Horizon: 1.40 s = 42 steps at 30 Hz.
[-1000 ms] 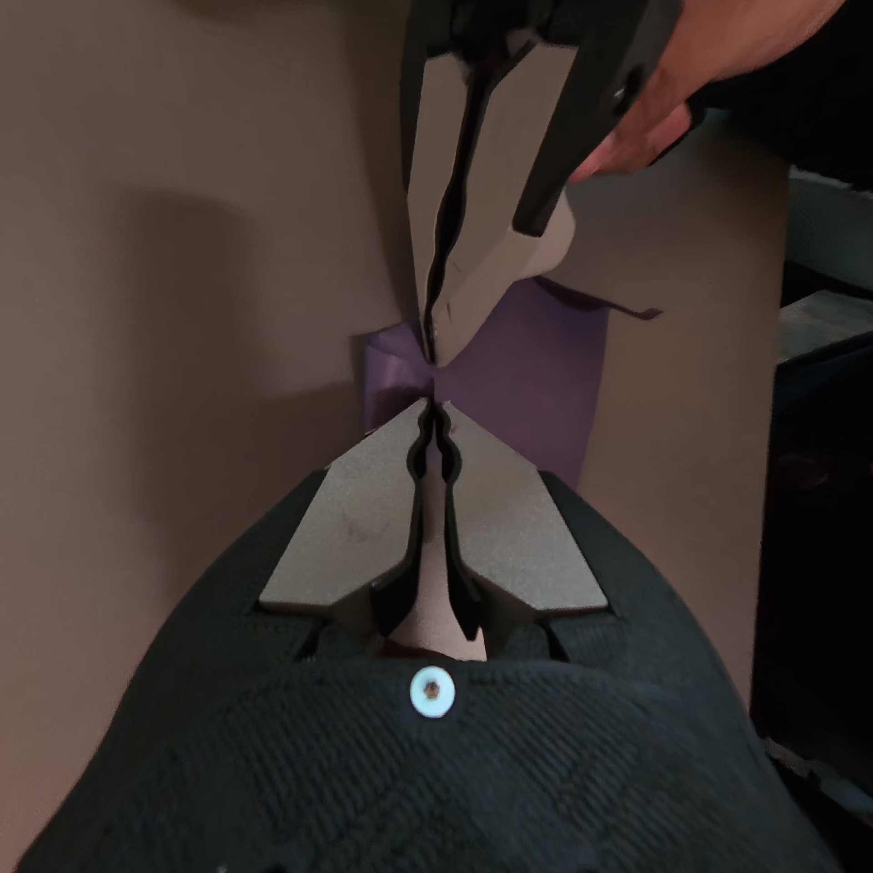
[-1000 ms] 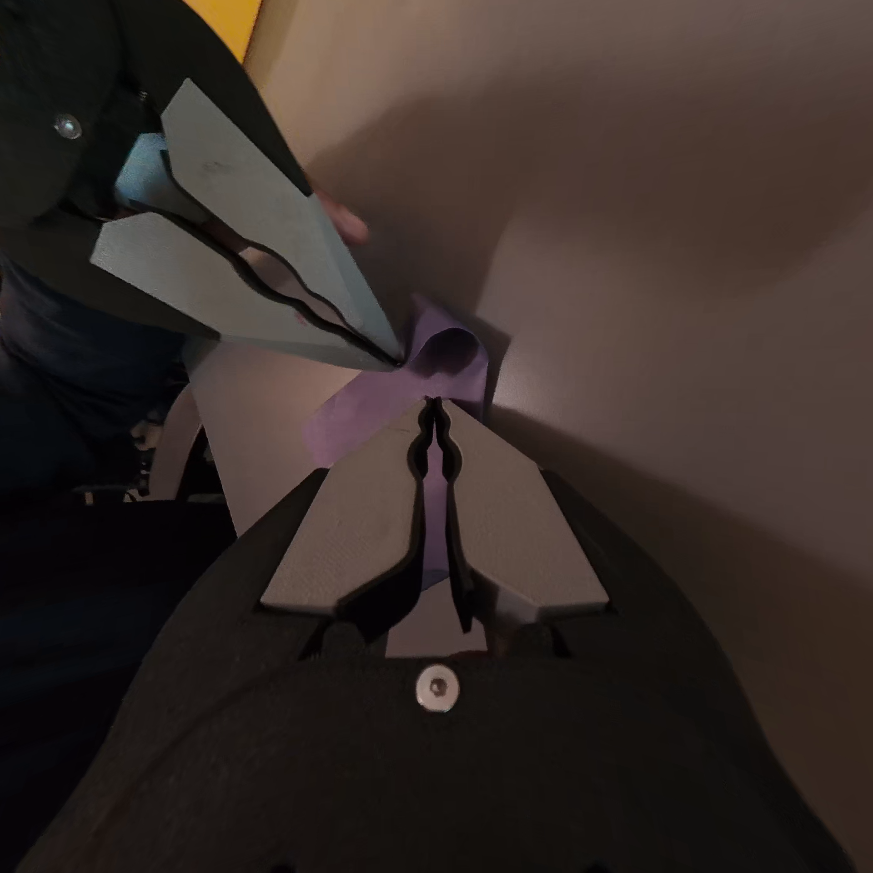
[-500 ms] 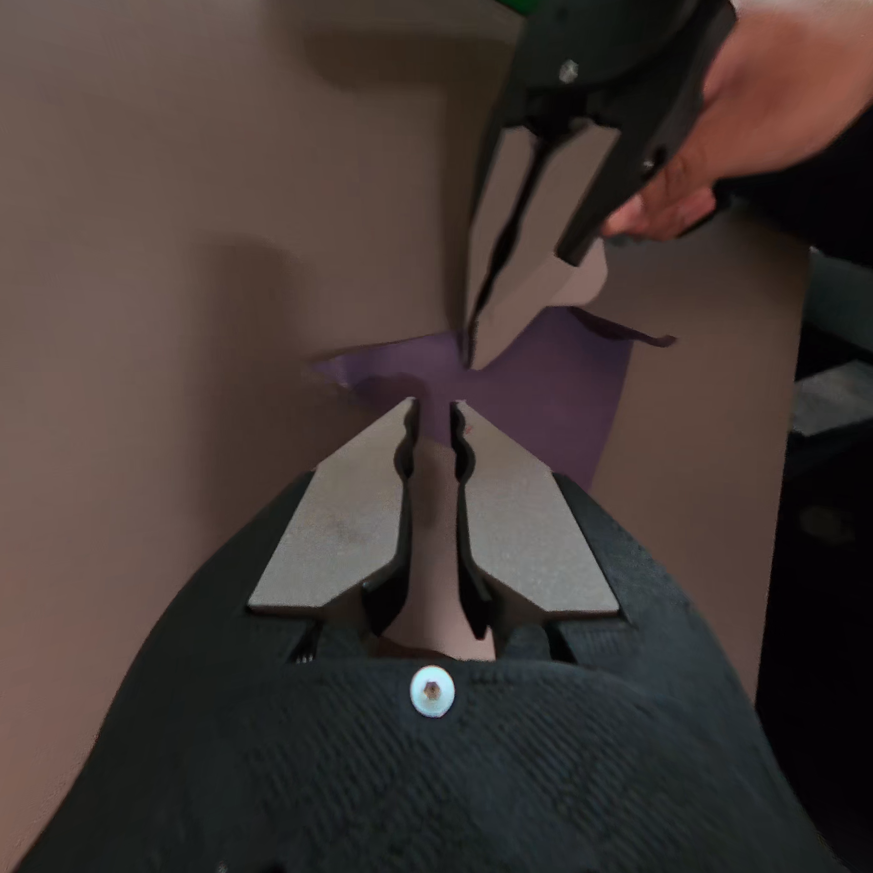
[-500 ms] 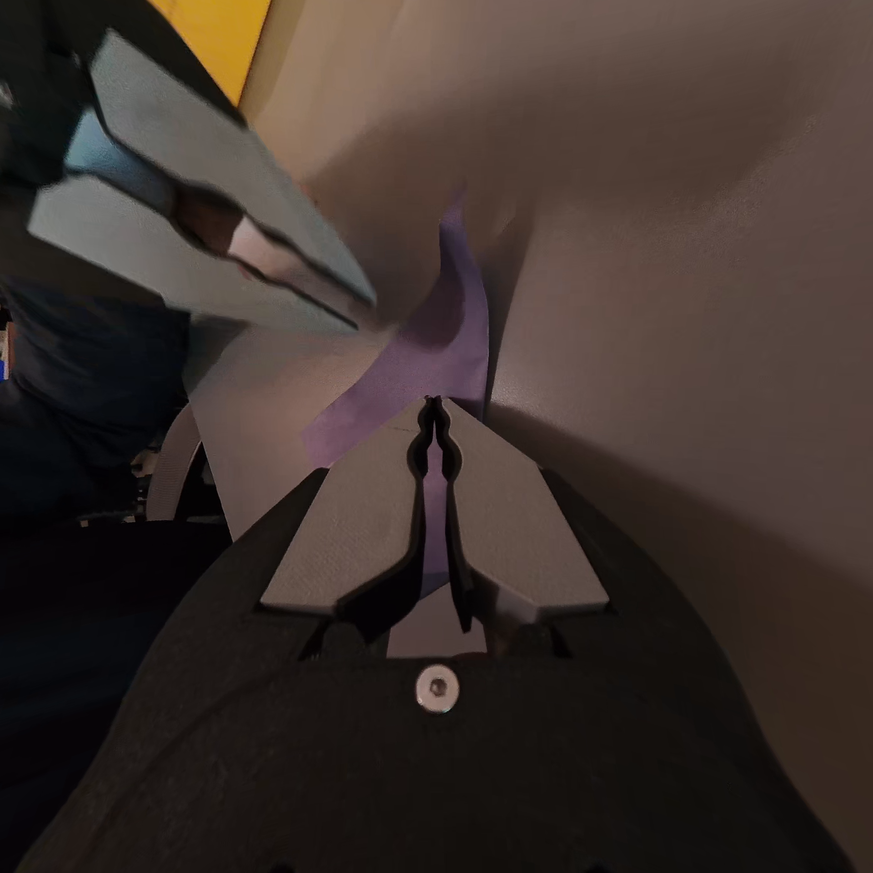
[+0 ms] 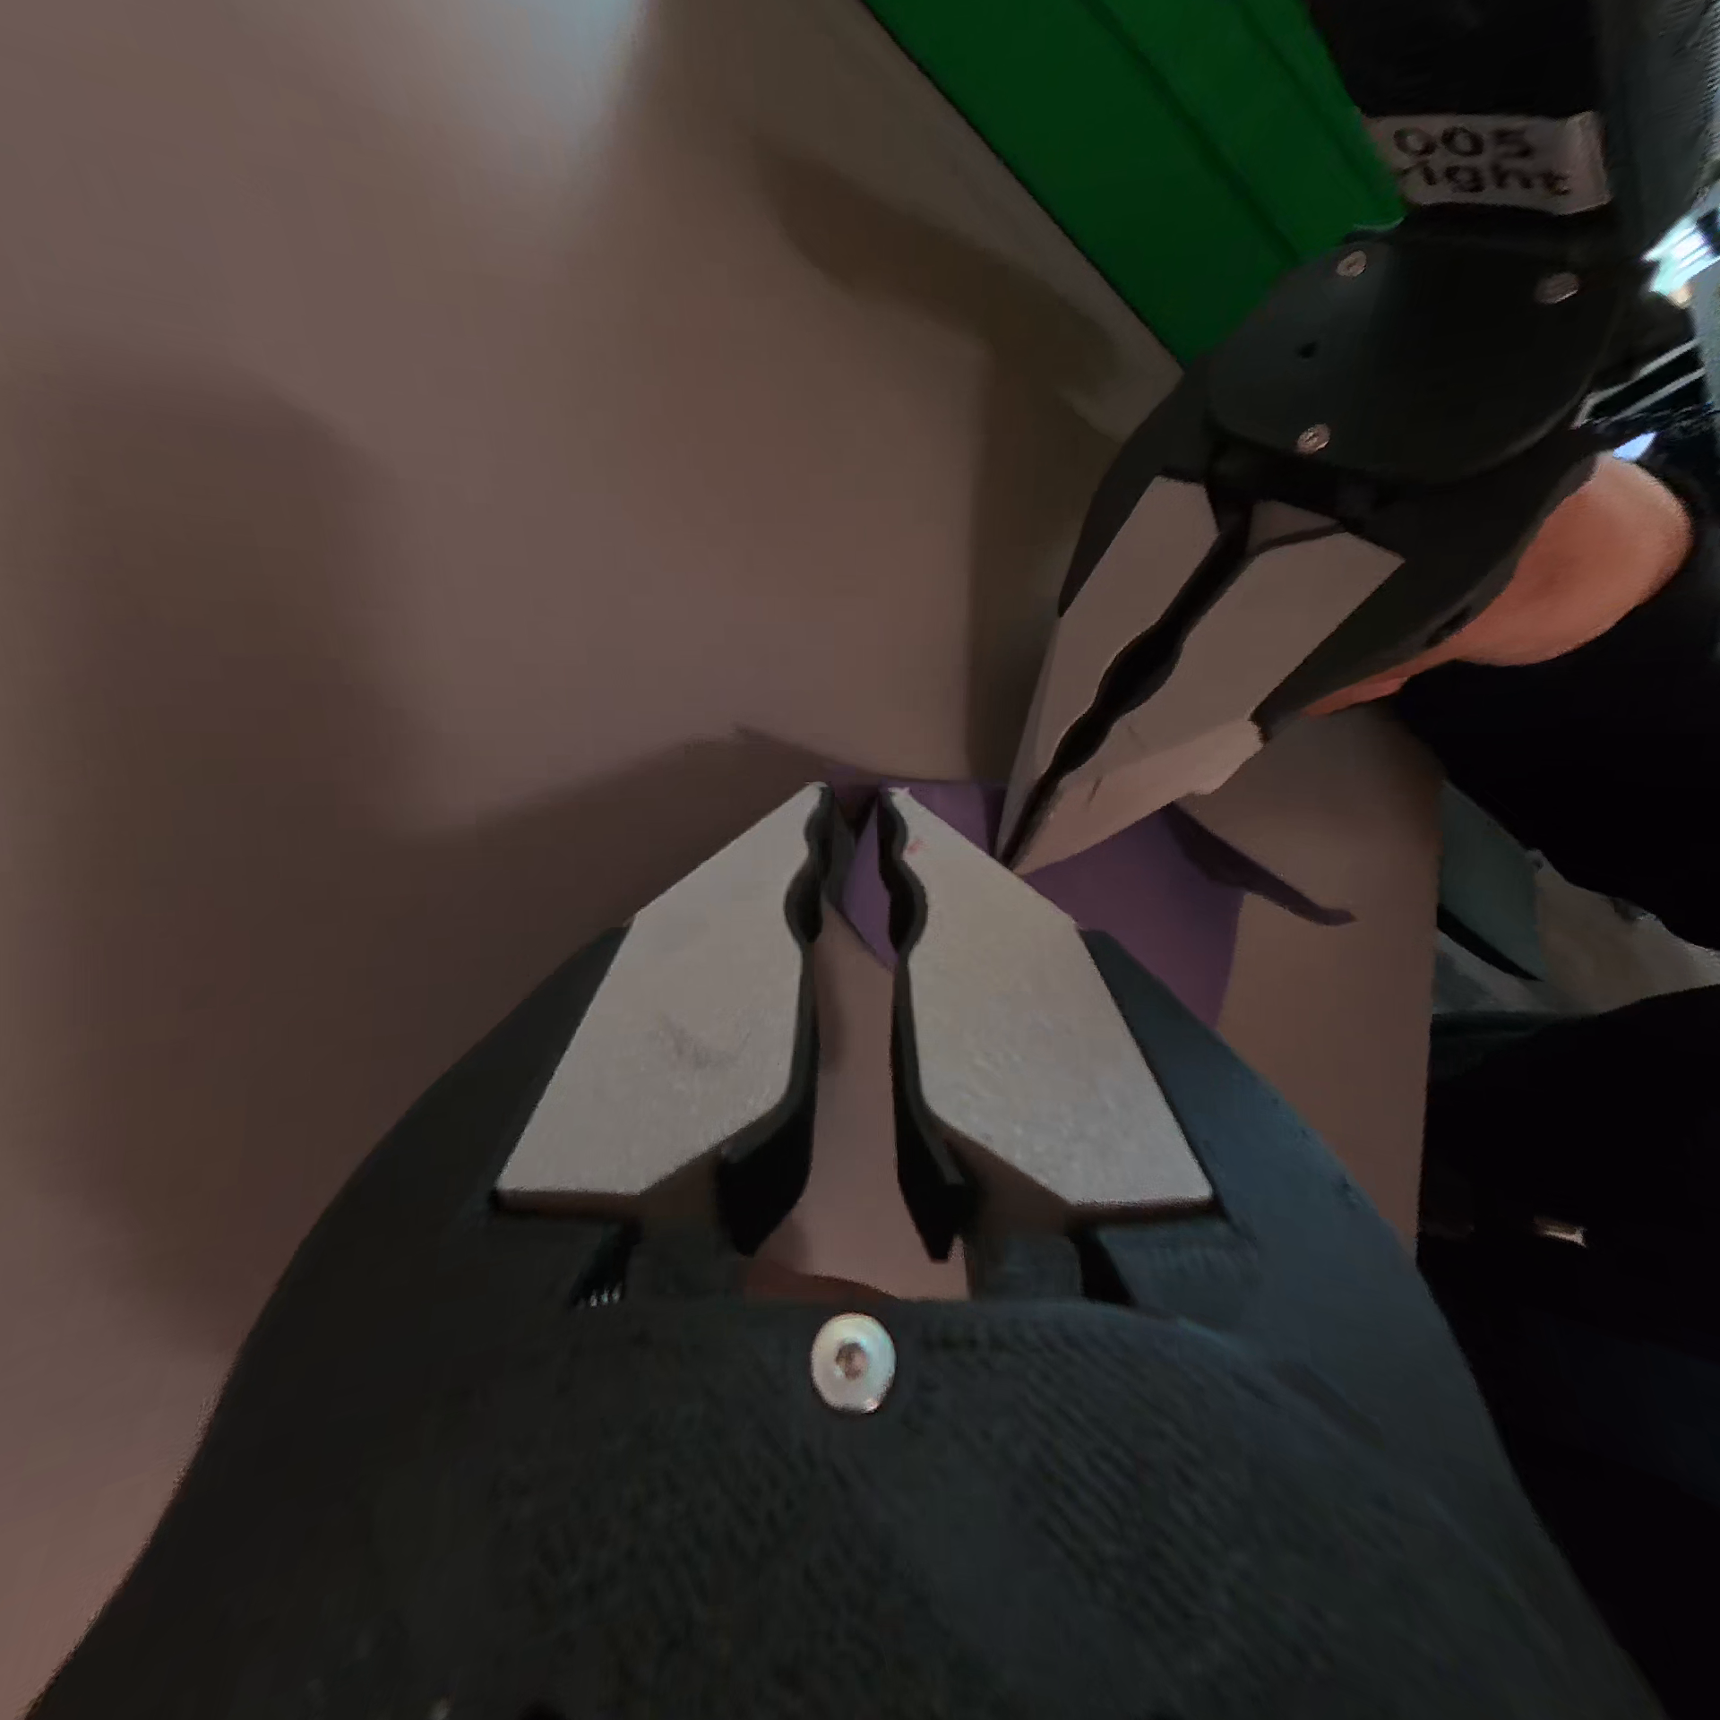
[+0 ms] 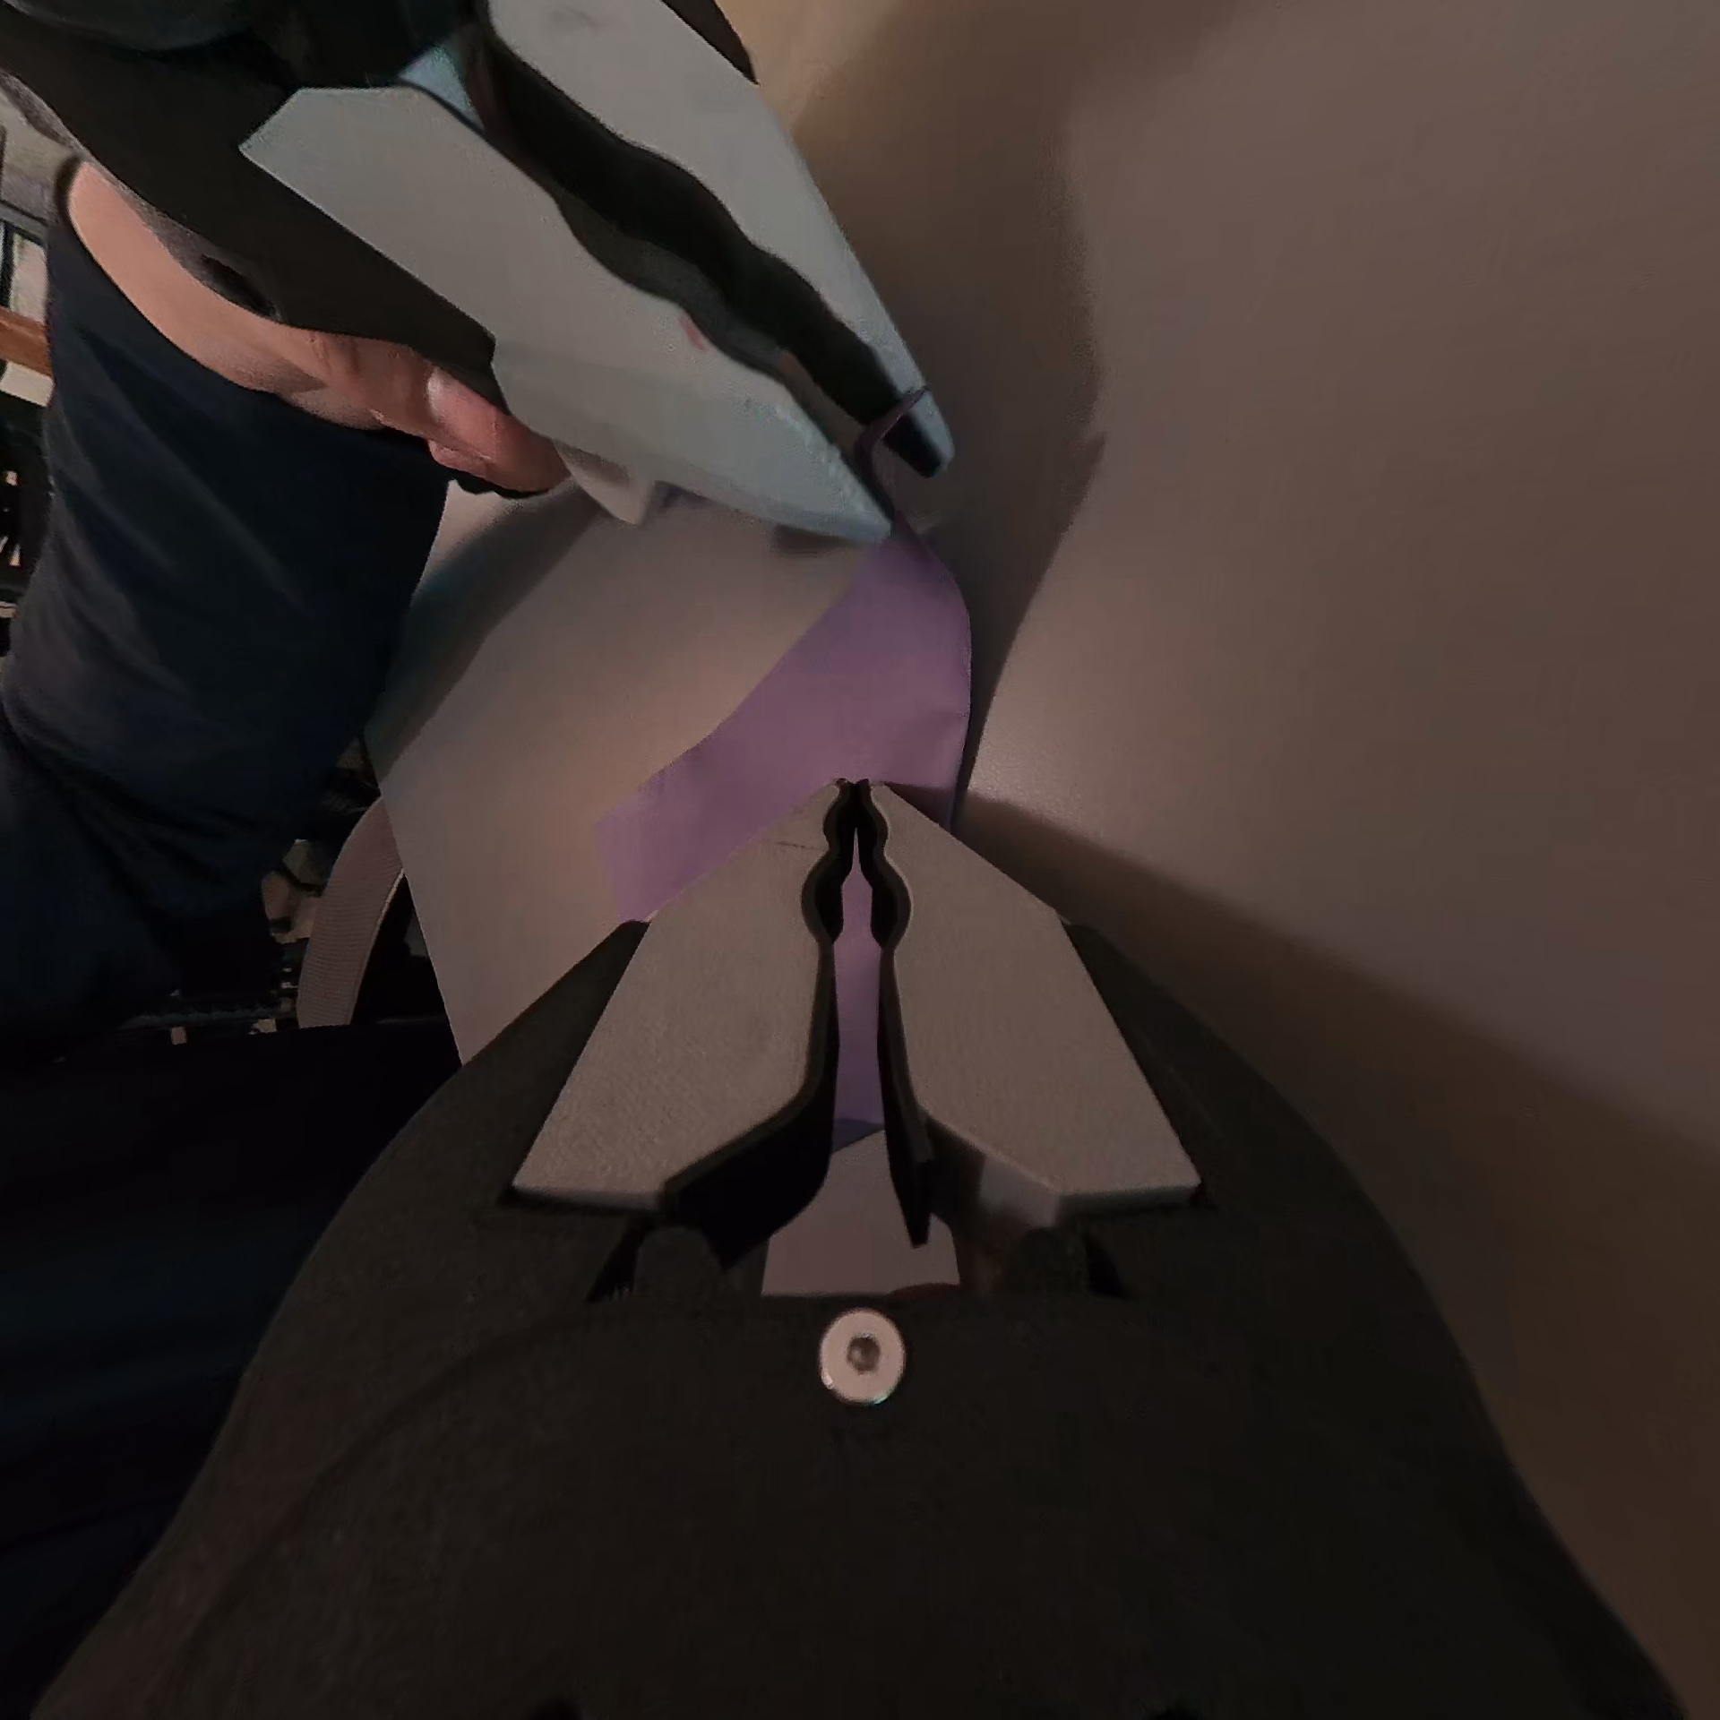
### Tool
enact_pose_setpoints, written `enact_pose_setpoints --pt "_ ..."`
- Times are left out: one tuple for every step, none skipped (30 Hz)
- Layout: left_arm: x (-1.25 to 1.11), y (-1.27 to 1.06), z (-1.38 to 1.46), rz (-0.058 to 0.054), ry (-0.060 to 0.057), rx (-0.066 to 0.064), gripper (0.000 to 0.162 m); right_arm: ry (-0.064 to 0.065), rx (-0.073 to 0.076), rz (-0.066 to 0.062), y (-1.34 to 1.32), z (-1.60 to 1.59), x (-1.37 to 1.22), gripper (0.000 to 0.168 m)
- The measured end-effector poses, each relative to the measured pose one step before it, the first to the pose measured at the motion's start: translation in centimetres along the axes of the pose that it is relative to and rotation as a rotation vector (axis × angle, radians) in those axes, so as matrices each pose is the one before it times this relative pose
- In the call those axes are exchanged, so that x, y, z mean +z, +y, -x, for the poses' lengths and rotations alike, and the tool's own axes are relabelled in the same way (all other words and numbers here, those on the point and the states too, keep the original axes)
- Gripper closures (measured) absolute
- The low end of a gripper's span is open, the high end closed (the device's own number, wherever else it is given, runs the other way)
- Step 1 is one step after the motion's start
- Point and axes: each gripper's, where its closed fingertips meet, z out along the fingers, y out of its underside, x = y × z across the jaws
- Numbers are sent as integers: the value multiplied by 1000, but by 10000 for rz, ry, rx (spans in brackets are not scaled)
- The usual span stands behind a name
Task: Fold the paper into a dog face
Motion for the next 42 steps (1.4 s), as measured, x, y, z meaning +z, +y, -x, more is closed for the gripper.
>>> enact_pose_setpoints --pt "-131 -418 -363 -253 126 92 157 -21 28 -12 6 0 7 168" --pt "-185 -261 -420 -172 131 134 159 -32 40 -20 3 8 -9 168" --pt "-154 -31 -369 -39 77 169 161 -44 54 -24 5 0 2 168" --pt "-121 68 -356 6 30 242 161 -54 61 -26 -6 4 -7 168" --pt "-77 109 -276 7 -26 250 162 -59 60 -25 -9 4 4 168" --pt "-48 154 -210 49 -37 187 162 -63 66 -21 8 7 1 168" --pt "-34 98 -204 17 -17 173 162 -60 75 -17 -15 0 -6 168" --pt "-21 35 -101 -25 -32 149 162 -46 64 -12 -21 10 5 168" --pt "-3 44 94 -4 -97 41 162 -38 60 -32 -62 2 19 168" --pt "13 8 94 -20 -49 23 162 -52 70 -65 -105 -7 50 168" --pt "2 -52 54 -56 4 2 162 -84 87 -62 -112 44 65 168" --pt "2 -62 135 -58 -25 -46 162 -126 88 -68 -117 111 72 168" --pt "-9 -72 86 -56 -11 -26 162 -194 106 -89 -147 239 54 168" --pt "-22 -23 16 -29 25 -6 162 -204 111 -89 -166 257 48 168" --pt "-17 -36 16 -36 11 2 162 -170 87 -66 -151 214 56 168" --pt "1 -13 17 -20 -1 1 162 -140 74 -32 -125 164 128 168" --pt "-3 6 7 -6 6 13 162 -137 62 40 -25 189 194 168" --pt "-3 1 19 -14 -1 21 162 -113 40 87 31 169 256 168" --pt "-2 17 -2 2 12 22 162 -43 29 66 -20 68 279 168" --pt "-12 19 -31 0 21 30 162 35 20 42 -81 -52 251 168" --pt "-23 -13 -47 -25 23 43 162 43 13 26 -121 -70 211 168" --pt "-50 -39 -43 -35 12 46 162 -9 33 21 -126 -9 172 168" --pt "-52 -29 -75 -22 21 44 162 6 60 26 -90 -89 144 168" --pt "-60 -31 -73 -17 21 51 162 22 77 14 -57 -155 104 168" --pt "-34 12 -51 2 8 69 162 -73 116 6 -25 -54 101 168" --pt "-2 61 -13 19 -10 61 162 -129 138 -1 -8 20 47 168" --pt "14 70 -79 19 36 42 162 -78 116 -11 -7 -61 28 168" --pt "1 -27 -79 -34 40 32 162 -77 132 -30 -22 -56 -20 168" --pt "-17 -21 -14 -25 -5 29 162 -85 127 -42 -40 -18 -29 168" --pt "-16 0 -26 -8 1 45 162 -51 68 -19 -9 -16 -20 168" --pt "-19 -9 -118 -18 42 81 162 -22 34 -5 -2 -16 -16 168" --pt "-33 -2 -162 -19 43 113 162 -12 22 -1 -1 -4 2 168" --pt "-14 46 -156 4 11 111 162 -11 16 3 -3 -9 6 168" --pt "-18 57 -211 21 29 96 162 -14 14 -2 0 1 -8 168" --pt "-26 82 -266 27 40 104 162 -19 19 -8 -10 -2 -5 168" --pt "0 167 -212 64 -12 155 162 -15 14 -9 -6 -5 1 168" --pt "22 168 -215 60 -31 171 162 -7 5 -5 -1 -1 -5 168" --pt "33 234 -242 97 -9 157 162 -1 4 -6 3 -5 2 168" --pt "52 248 -180 103 -57 168 162 6 2 -10 -11 1 -4 168" --pt "49 211 -57 85 -118 166 162 5 -4 -11 -8 -10 1 168" --pt "36 199 -42 82 -113 138 162 -3 2 -8 7 -4 -3 168" --pt "24 169 -47 54 -96 134 162 -14 16 -7 1 3 -11 168"
